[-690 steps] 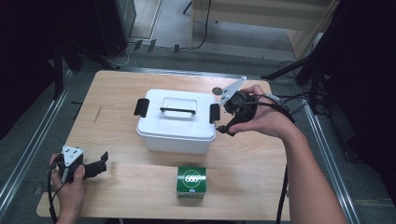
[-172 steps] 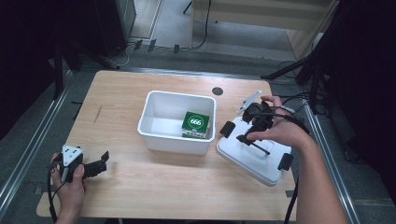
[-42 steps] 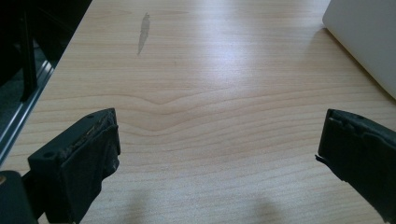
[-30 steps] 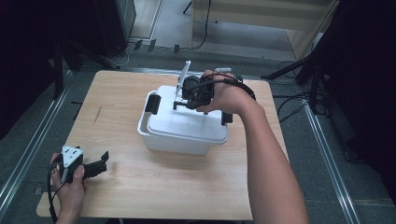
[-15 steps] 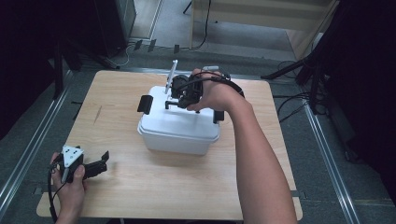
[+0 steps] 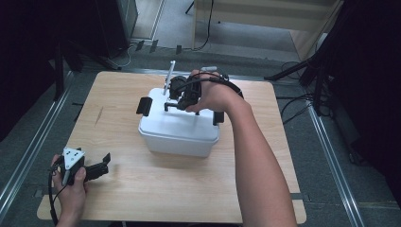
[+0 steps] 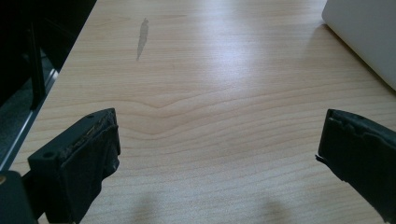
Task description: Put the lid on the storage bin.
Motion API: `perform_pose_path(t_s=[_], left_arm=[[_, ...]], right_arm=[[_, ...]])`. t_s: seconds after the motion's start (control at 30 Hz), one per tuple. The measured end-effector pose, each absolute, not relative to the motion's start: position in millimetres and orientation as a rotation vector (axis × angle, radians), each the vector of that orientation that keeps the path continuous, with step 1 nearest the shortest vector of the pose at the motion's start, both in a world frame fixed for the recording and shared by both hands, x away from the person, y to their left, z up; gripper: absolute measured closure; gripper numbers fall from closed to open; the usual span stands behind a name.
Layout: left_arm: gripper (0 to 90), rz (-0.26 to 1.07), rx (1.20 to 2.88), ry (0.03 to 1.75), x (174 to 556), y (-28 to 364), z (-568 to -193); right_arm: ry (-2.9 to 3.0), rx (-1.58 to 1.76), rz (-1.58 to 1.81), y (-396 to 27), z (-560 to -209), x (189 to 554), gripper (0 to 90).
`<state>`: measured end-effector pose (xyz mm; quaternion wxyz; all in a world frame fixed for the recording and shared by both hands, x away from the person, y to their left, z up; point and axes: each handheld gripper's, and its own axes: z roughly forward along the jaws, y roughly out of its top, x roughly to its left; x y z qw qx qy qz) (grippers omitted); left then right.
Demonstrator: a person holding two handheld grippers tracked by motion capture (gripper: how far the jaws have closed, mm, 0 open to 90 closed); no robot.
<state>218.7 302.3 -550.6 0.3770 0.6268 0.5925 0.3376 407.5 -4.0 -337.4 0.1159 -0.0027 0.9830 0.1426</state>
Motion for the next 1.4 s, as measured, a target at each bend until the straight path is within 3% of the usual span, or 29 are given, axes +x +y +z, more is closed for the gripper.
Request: perform_pose_path(t_s=[0.57, 0.6, 0.63, 0.67, 0.7, 0.73, 0.77, 0.8, 0.83, 0.87, 0.9, 0.93, 0.97, 1.4], left_arm=[[0.0, 0.861, 1.602, 1.516, 219.0, 302.4, -550.6], [0.0, 0.861, 1.602, 1.516, 219.1, 302.2, -550.7], [0.0, 0.861, 1.603, 1.516, 219.1, 302.2, -550.6], [0.0, 0.861, 1.603, 1.516, 219.1, 302.3, -550.6], [0.0, 0.861, 1.603, 1.516, 219.1, 302.3, -550.6], [0.0, 0.861, 1.602, 1.516, 219.2, 302.4, -550.7], [0.0, 0.861, 1.602, 1.516, 219.2, 302.4, -550.7], [0.0, 0.862, 1.601, 1.516, 219.3, 302.4, -550.8], [0.0, 0.862, 1.601, 1.516, 219.3, 302.4, -550.8], [0.0, 0.862, 1.606, 1.517, 219.3, 302.6, -550.7], [0.0, 0.862, 1.605, 1.517, 219.3, 302.6, -550.7], [0.0, 0.862, 1.605, 1.517, 219.3, 302.6, -550.7], [0.0, 0.862, 1.605, 1.517, 219.3, 302.6, -550.7], [0.0, 0.853, 1.598, 1.525, 218.8, 303.7, -550.7]], right_arm=[[2.88, -0.003, 0.433, -2.5, -343.5, 406.8, 84.7], [2.874, -0.004, 0.443, -3.7, -343.8, 404.7, 70.2], [2.867, -0.019, 0.47, -4.2, -344.3, 404.4, 62.2], [2.865, -0.016, 0.483, -5.2, -344.5, 402.8, 56.4], [2.865, -0.016, 0.483, -5.2, -344.5, 402.8, 56.4], [2.871, -0.014, 0.482, -7.6, -344.8, 400.9, 44.9], [2.871, -0.014, 0.482, -7.6, -344.8, 400.9, 44.9], [2.886, 0.011, 0.476, -9.5, -344.7, 398.4, 32.5], [2.886, 0.011, 0.476, -9.5, -344.7, 398.4, 32.5], [2.887, 0.066, 0.468, -11.3, -344.5, 395.6, 12.9], [2.88, 0.101, 0.47, -12.1, -344.3, 393.9, 5.6], [2.88, 0.101, 0.47, -12.1, -344.3, 393.9, 5.6], [2.879, 0.139, 0.493, -13.9, -343.7, 392.5, 0.0], [2.794, 0.361, 0.697, -59.7, -342.7, 376.2, 0.0]])
